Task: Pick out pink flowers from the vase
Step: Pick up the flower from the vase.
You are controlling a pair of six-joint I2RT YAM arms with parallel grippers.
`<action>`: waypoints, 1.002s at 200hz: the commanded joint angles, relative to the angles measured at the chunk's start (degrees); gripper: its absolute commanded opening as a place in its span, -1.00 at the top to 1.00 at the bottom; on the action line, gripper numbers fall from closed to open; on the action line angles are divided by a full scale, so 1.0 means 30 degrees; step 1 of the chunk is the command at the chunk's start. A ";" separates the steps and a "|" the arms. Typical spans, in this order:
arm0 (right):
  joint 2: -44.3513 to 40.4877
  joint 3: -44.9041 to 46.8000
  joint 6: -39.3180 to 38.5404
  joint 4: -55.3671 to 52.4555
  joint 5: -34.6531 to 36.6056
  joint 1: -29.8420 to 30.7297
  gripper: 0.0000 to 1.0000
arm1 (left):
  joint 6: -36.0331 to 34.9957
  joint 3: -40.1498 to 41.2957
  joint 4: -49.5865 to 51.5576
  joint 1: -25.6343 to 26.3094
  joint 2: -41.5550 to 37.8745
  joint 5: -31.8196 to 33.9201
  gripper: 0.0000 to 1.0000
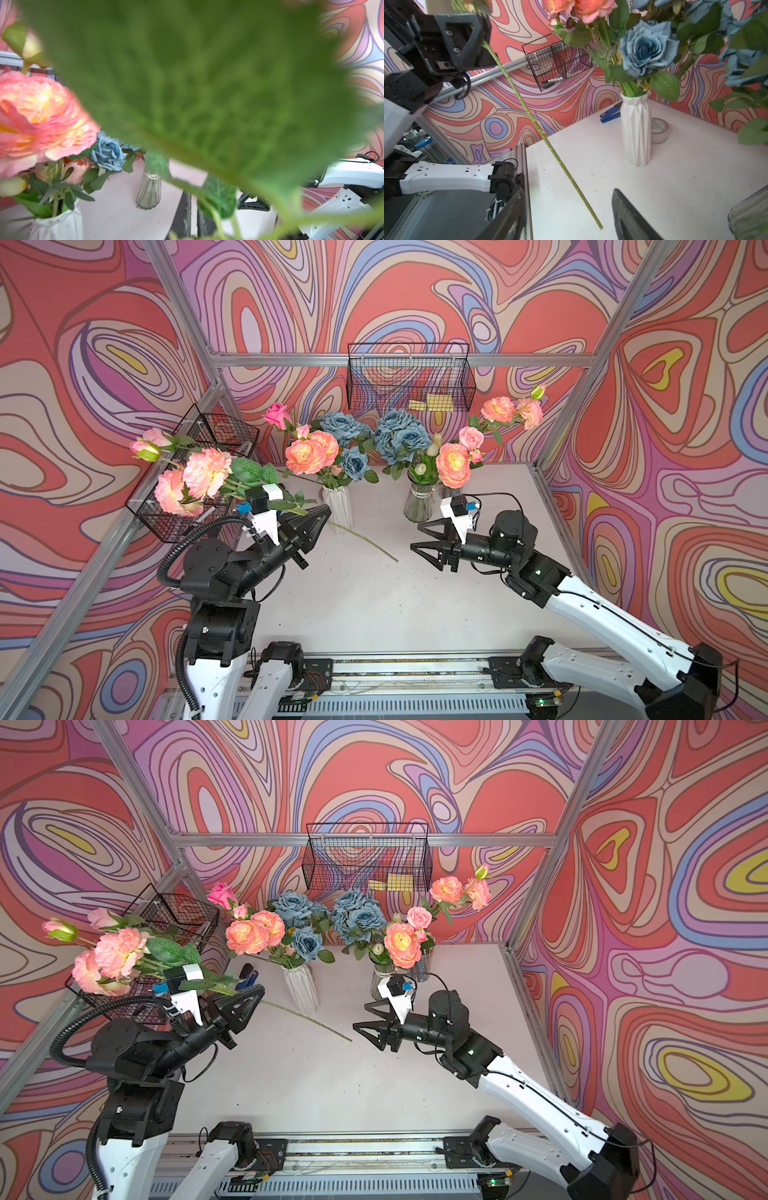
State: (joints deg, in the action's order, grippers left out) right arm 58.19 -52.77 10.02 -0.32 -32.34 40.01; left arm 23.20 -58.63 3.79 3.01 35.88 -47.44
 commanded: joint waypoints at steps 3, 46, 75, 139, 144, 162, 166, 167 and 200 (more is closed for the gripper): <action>-0.0079 -0.1478 -0.0930 -0.1866 -0.0789 0.0188 -0.32 | 0.1607 -0.0266 -0.4769 -0.0064 0.1095 -0.1424 1.00; 0.0715 -0.3104 -0.1172 -0.1809 -0.0805 0.0272 -0.31 | 0.1366 -0.1570 -0.5914 0.1378 0.3996 -0.1901 1.00; 0.1608 -0.4499 -0.1434 -0.2129 -0.0312 0.0322 -0.27 | -0.2375 -0.3919 -0.1820 0.4503 0.5950 -0.0899 1.00; 0.2280 -0.6891 -0.2432 -0.3523 0.0953 0.0331 -0.07 | -0.5915 -0.6977 0.2717 0.8472 0.9130 0.0013 1.00; 0.2310 -0.7022 -0.2432 -0.3598 0.0834 0.0322 -0.06 | -0.6027 -0.7064 0.2802 0.8573 0.9298 0.0022 1.00; 0.2511 -0.7457 -0.2373 -0.3871 0.0420 0.0339 -0.01 | -0.5958 -0.7173 0.2561 0.8833 0.9825 -0.0080 1.00; 0.2566 -0.7508 -0.2323 -0.3863 0.0316 0.0345 0.00 | -0.5898 -0.7175 0.2436 0.8894 0.9901 -0.0094 1.00; 0.2570 -0.7512 -0.2290 -0.3856 0.0289 0.0331 0.00 | -0.5893 -0.7175 0.2402 0.8912 0.9913 -0.0065 1.00; 0.2692 -0.7487 -0.2106 -0.3846 -0.0053 0.0344 0.14 | -0.5923 -0.7405 0.1964 0.9373 1.0480 0.0391 1.00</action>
State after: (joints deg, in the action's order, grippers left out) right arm 65.54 -74.63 3.60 -10.44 -31.44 40.71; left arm 7.29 -78.65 10.52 30.24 67.00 -46.87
